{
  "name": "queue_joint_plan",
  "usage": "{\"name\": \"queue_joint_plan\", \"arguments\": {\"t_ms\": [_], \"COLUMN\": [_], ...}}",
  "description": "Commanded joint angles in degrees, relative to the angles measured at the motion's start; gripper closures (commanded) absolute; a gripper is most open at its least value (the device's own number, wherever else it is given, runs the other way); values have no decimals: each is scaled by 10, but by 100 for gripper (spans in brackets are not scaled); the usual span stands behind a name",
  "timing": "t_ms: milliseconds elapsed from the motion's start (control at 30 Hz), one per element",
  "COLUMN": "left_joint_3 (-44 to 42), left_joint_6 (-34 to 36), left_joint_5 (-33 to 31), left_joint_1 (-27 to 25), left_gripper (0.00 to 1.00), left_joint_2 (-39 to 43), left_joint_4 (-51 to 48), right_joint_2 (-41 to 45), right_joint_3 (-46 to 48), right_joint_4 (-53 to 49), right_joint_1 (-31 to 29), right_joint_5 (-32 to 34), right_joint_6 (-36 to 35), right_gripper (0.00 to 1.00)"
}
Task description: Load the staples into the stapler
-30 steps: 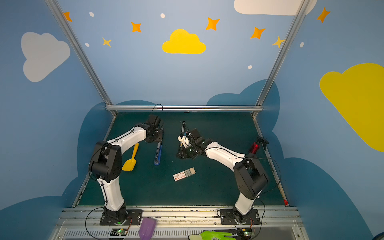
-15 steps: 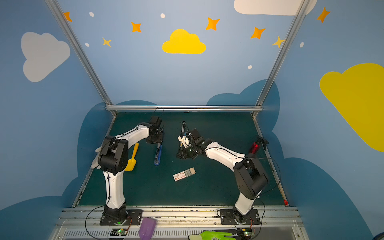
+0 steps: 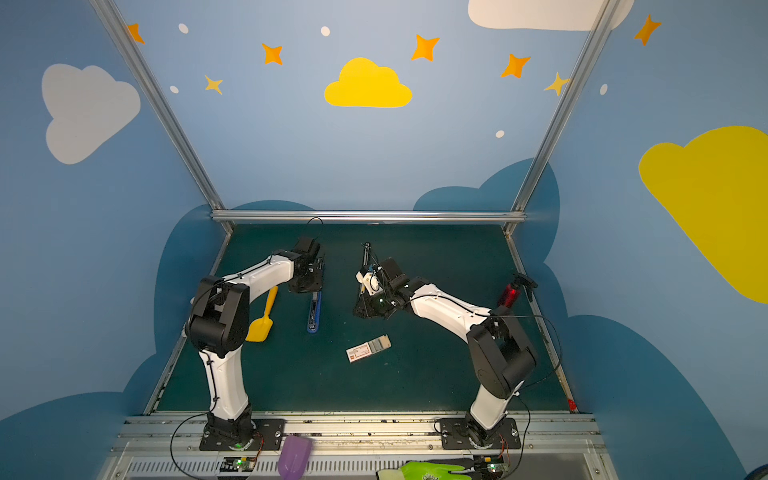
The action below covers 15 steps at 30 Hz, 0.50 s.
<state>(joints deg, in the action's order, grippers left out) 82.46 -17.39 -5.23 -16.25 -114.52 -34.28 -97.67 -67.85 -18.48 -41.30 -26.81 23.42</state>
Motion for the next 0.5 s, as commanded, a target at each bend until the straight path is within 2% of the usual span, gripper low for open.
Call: {"name": "queue_joint_plan", "arguments": {"t_ms": [0,467], "left_joint_3": [-18,-62], "left_joint_6": [-12,-28], "left_joint_5": [-3,-16], "left_joint_1": [0,-8], "left_gripper": [61,63], "left_joint_2": [22,41], "left_joint_4": [-3,-2], "right_joint_2": [18,15], "right_joint_3": [11,13], "right_joint_4": [5,9], "right_joint_1": [3,3], "right_joint_5": [2,-2], "right_joint_6": [2,3], "right_gripper": [74,74]}}
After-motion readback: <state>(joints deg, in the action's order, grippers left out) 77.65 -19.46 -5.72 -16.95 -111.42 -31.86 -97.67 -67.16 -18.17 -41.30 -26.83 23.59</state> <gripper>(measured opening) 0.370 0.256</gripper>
